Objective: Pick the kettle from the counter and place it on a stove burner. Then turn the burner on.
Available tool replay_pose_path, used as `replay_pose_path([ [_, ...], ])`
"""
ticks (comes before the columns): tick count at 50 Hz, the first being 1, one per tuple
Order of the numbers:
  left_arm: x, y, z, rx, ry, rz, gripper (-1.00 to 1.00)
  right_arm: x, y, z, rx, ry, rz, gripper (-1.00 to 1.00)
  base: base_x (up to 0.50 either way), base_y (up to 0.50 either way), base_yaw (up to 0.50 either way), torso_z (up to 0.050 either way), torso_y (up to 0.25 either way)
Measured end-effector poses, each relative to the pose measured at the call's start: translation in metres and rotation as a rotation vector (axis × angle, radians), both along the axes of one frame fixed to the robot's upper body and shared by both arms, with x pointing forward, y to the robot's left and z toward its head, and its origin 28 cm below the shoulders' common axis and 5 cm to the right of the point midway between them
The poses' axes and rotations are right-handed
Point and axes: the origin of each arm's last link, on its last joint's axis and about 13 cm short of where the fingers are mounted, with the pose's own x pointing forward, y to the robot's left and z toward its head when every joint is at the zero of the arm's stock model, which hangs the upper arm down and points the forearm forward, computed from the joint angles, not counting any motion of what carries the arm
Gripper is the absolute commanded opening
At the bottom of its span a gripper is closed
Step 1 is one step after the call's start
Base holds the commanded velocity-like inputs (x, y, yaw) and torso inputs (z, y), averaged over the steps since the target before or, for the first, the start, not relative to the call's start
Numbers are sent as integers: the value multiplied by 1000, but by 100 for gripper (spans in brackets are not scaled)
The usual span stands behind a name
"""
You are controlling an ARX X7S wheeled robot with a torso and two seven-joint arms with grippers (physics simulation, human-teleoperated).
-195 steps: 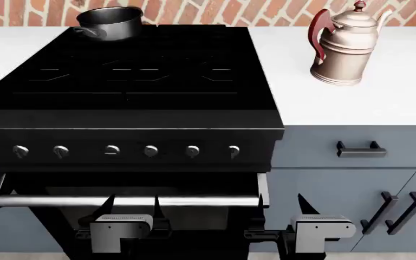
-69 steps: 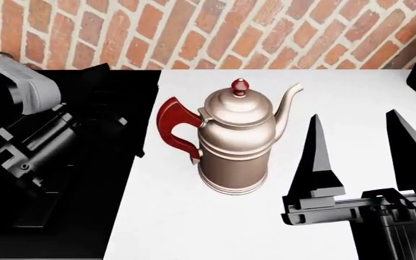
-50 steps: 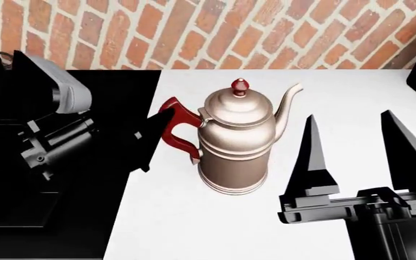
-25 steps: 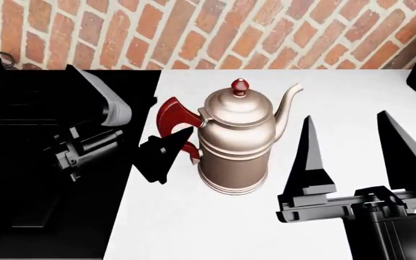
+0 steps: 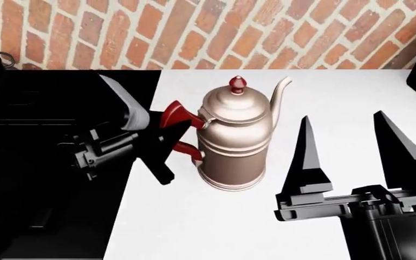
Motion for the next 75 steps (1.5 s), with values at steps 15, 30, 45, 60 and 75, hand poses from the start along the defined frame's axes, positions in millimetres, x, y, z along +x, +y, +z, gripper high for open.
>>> replay_pose_path([
  [15, 2, -5, -4, -59, -99, 80, -100, 0, 0, 0, -4, 0, -3, 100, 0, 0, 0, 0, 0],
  [30, 3, -8, 6, -182, -269, 222, -100, -1, 1, 0, -8, -1, -2, 100, 0, 0, 0, 0, 1],
  [45, 3, -6, 23, -280, -376, 333, -100, 0, 1, 0, -8, 0, 1, 100, 0, 0, 0, 0, 1],
  [60, 6, 1, 43, -356, -437, 434, -100, 2, 1, 1, -3, 36, -45, 100, -307, 129, 0, 0, 1],
  [75, 10, 6, 48, -373, -446, 484, -100, 2, 3, 1, -50, 49, -88, 100, -70, 439, 0, 0, 0],
])
